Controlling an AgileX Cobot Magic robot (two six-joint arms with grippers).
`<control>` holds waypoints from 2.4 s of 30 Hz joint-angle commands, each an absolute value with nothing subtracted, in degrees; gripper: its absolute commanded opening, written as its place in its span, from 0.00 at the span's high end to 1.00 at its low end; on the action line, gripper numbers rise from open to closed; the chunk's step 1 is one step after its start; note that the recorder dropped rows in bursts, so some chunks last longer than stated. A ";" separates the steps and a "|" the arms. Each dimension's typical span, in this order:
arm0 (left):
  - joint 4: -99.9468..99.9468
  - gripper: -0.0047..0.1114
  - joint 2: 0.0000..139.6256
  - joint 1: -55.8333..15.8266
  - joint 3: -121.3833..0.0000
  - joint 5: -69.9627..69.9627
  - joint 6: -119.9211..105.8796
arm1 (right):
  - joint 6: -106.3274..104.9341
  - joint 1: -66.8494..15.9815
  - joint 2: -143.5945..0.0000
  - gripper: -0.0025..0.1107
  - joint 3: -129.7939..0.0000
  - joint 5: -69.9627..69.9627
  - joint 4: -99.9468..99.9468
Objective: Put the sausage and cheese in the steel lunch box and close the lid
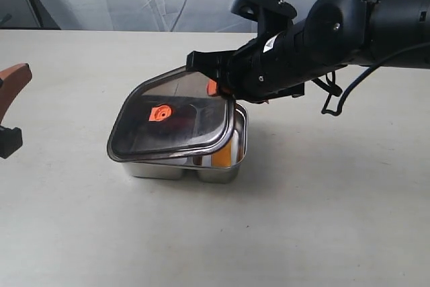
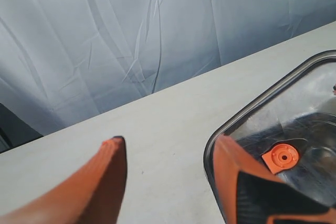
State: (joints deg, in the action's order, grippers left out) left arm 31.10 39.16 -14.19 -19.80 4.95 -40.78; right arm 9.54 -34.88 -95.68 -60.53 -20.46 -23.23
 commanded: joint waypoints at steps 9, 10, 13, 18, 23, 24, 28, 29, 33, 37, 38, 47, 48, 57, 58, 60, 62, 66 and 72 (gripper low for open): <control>30.88 0.54 39.32 -14.53 -19.59 5.10 -40.67 | 7.70 -34.64 -96.35 0.56 -59.67 -28.09 -16.79; 30.88 0.54 39.32 -14.53 -19.59 5.10 -40.67 | 7.70 -34.64 -96.35 0.56 -59.67 -28.21 -16.79; 30.88 0.54 39.32 -14.53 -19.59 5.10 -40.67 | 7.70 -34.64 -96.35 0.56 -59.67 -28.77 -16.79; 30.88 0.54 39.32 -14.53 -19.59 4.89 -40.67 | 7.70 -34.64 -96.35 0.56 -59.67 -28.90 -16.47; 30.88 0.54 39.32 -14.53 -19.59 4.89 -40.67 | 7.70 -34.64 -96.35 0.56 -59.67 -29.25 -14.08; 30.88 0.54 39.32 -14.53 -19.59 4.89 -40.67 | 7.70 -34.64 -96.35 0.56 -59.67 -29.25 -14.08; 30.88 0.54 39.32 -14.53 -19.59 4.76 -40.67 | 7.70 -34.64 -96.35 0.56 -59.67 -29.25 -13.78; 30.75 0.54 39.32 -14.53 -19.59 4.77 -40.67 | 7.70 -34.64 -96.35 0.56 -59.67 -29.00 -13.18; 30.75 0.54 39.32 -14.53 -19.59 4.62 -40.67 | 7.70 -34.64 -96.35 0.56 -59.67 -28.39 -11.84; 30.75 0.54 39.32 -14.53 -19.59 4.46 -40.67 | 7.70 -34.64 -96.35 0.56 -59.67 -28.10 -10.37; 30.75 0.54 39.32 -14.53 -19.59 4.41 -40.67 | 7.70 -34.64 -96.35 0.56 -59.67 -28.10 -10.17; 30.75 0.54 39.32 -14.53 -19.59 3.83 -40.92 | 7.70 -34.64 -96.43 0.56 -59.67 -26.59 -7.85; 30.75 0.54 39.32 -14.53 -19.59 3.83 -40.92 | 7.70 -34.64 -96.43 0.56 -59.67 -26.61 -7.56; 29.76 0.54 39.32 -14.53 -19.59 3.67 -40.92 | 7.70 -34.64 -98.34 0.56 -59.67 -25.90 -6.70; 29.76 0.54 39.32 -14.53 -19.59 3.63 -40.92 | 7.70 -34.64 -98.34 0.56 -59.67 -25.28 -6.70; 29.76 0.54 39.32 -14.53 -19.59 3.63 -40.92 | 7.70 -34.64 -98.42 0.56 -59.67 -24.90 -6.70; 29.60 0.54 39.32 -14.53 -19.59 3.50 -40.92 | 7.70 -34.64 -98.45 0.55 -59.67 -24.64 -6.70; 29.45 0.54 39.32 -14.53 -19.59 3.50 -40.92 | 7.70 -34.64 -98.55 0.44 -59.67 -24.66 -5.55; 29.48 0.54 39.32 -14.53 -19.59 3.02 -40.92 | 7.70 -34.64 -98.55 0.42 -59.67 -24.66 -5.66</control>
State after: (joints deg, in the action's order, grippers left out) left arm 29.63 39.16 -14.19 -19.80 3.27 -40.89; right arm 8.19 -34.76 -98.52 -59.89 -24.75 -6.37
